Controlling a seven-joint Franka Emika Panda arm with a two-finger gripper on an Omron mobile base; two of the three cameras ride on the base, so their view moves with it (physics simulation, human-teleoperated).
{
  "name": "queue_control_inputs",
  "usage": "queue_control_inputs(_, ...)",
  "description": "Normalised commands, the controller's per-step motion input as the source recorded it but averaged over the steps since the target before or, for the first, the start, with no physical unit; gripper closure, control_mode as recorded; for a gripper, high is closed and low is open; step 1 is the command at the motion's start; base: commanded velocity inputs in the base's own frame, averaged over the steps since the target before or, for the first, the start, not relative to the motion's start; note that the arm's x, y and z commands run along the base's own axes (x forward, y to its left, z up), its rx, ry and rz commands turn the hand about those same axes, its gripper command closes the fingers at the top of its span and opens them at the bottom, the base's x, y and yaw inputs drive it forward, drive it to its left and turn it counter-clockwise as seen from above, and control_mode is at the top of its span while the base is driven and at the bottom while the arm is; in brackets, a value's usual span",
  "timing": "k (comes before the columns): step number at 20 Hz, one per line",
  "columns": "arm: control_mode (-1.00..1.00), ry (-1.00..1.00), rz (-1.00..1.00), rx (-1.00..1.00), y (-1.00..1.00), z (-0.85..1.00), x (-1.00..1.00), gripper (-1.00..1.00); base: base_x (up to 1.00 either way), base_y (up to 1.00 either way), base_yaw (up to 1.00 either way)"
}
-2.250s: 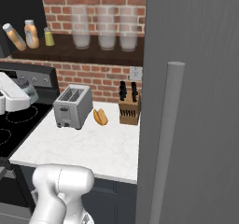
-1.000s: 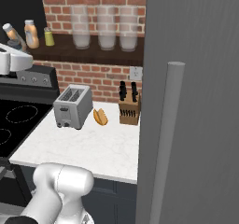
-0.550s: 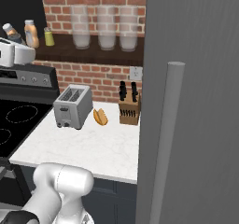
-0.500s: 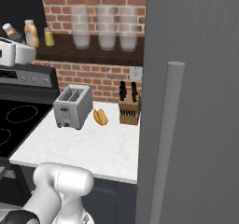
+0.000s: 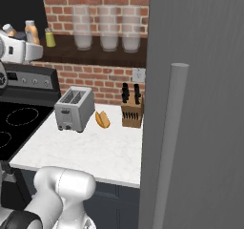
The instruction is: Put the shaker and condiment bottle from the counter next to their counterparts in the cabinet.
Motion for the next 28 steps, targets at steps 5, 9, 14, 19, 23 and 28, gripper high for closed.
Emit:
queue_control_inputs(5,-1.0,0.02,0.05,-0.07,0.07,-0.05,0.14,1.0,0.0,0.0,0.0)
queue_control_inputs(9,-1.0,0.03,0.07,-0.03,0.0,0.01,0.16,1.0,0.0,0.0,0.0)
queue_control_inputs(14,-1.0,0.03,0.08,0.0,0.0,0.07,0.2,1.0,0.0,0.0,0.0)
queue_control_inputs(19,-1.0,0.0,0.09,0.0,0.0,0.0,0.15,1.0,0.0,0.0,0.0)
queue_control_inputs(23,-1.0,0.0,0.09,0.0,0.0,0.0,0.24,1.0,0.0,0.0,0.0)
queue_control_inputs(28,-1.0,0.03,0.09,-0.01,0.0,0.0,0.27,1.0,0.0,0.0,0.0)
